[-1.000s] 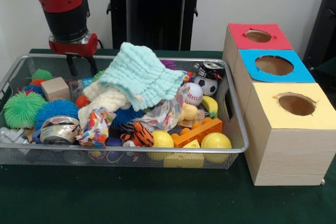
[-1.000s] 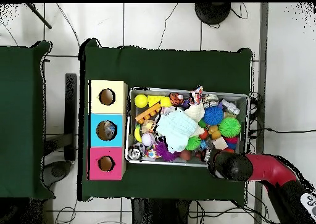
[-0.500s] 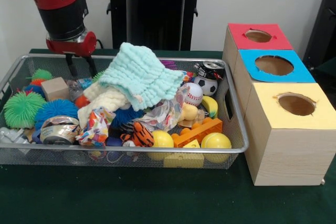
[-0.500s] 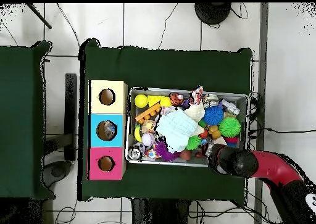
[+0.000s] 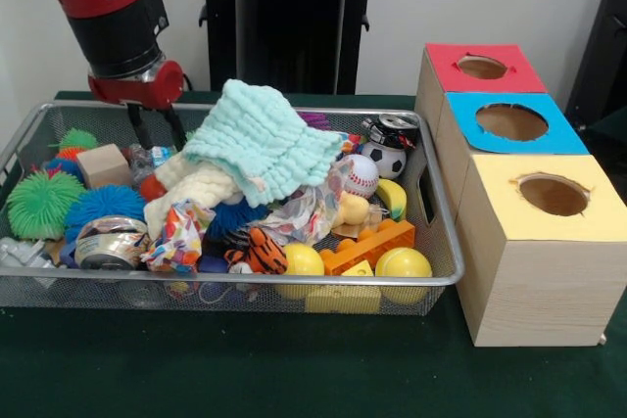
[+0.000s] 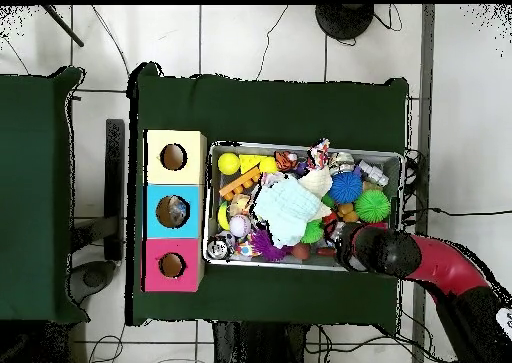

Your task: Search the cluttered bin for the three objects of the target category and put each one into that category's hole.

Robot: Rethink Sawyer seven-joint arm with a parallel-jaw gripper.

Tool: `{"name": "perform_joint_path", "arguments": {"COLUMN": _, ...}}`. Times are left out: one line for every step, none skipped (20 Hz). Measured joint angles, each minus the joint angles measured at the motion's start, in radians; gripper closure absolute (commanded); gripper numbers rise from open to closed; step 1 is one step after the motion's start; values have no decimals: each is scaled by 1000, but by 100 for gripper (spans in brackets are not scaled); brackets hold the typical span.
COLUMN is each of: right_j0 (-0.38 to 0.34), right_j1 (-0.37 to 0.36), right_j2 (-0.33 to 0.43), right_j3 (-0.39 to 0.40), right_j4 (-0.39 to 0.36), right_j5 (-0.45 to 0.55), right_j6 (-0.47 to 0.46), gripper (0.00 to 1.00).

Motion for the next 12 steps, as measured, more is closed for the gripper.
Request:
{"name": "perform_joint_path", "arguments": {"right_j0": 6, "right_j1": 0, "right_j2": -2, "right_j3": -2, "right_j4": 6, "right_j5": -4, "right_j6": 0, "gripper": 0}}
{"name": "perform_joint_path", "arguments": {"right_j0": 16, "right_j1": 0, "right_j2": -8, "right_j3": -5, "right_j4": 12, "right_j5": -11, "right_j6": 0, "gripper": 0}}
{"name": "perform_joint_path", "arguments": {"right_j0": 34, "right_j1": 0, "right_j2": -20, "right_j3": -12, "right_j4": 17, "right_j5": -22, "right_j6": 0, "gripper": 0}}
{"name": "perform_joint_path", "arguments": {"right_j0": 44, "right_j1": 0, "right_j2": -28, "right_j3": -17, "right_j4": 16, "right_j5": -28, "right_j6": 0, "gripper": 0}}
{"name": "perform_joint_path", "arguments": {"right_j0": 59, "right_j1": 0, "right_j2": -41, "right_j3": -23, "right_j4": 16, "right_j5": -38, "right_j6": 0, "gripper": 0}}
{"name": "perform_joint_path", "arguments": {"right_j0": 69, "right_j1": 0, "right_j2": -50, "right_j3": -26, "right_j4": 16, "right_j5": -44, "right_j6": 0, "gripper": 0}}
{"name": "perform_joint_path", "arguments": {"right_j0": 103, "right_j1": 0, "right_j2": -82, "right_j3": -38, "right_j4": 16, "right_j5": -69, "right_j6": 1, "gripper": 0}}
{"name": "perform_joint_path", "arguments": {"right_j0": 124, "right_j1": 0, "right_j2": -103, "right_j3": -45, "right_j4": 16, "right_j5": -84, "right_j6": 1, "gripper": 0}}
{"name": "perform_joint_path", "arguments": {"right_j0": 139, "right_j1": 0, "right_j2": -118, "right_j3": -49, "right_j4": 16, "right_j5": -97, "right_j6": 1, "gripper": 0}}
{"name": "perform_joint_path", "arguments": {"right_j0": 154, "right_j1": 0, "right_j2": -133, "right_j3": -54, "right_j4": 16, "right_j5": -109, "right_j6": 1, "gripper": 0}}
{"name": "perform_joint_path", "arguments": {"right_j0": 167, "right_j1": 0, "right_j2": -146, "right_j3": -57, "right_j4": 16, "right_j5": -119, "right_j6": 2, "gripper": 0}}
{"name": "perform_joint_path", "arguments": {"right_j0": 188, "right_j1": 0, "right_j2": -168, "right_j3": -64, "right_j4": 16, "right_j5": -137, "right_j6": 3, "gripper": 0}}
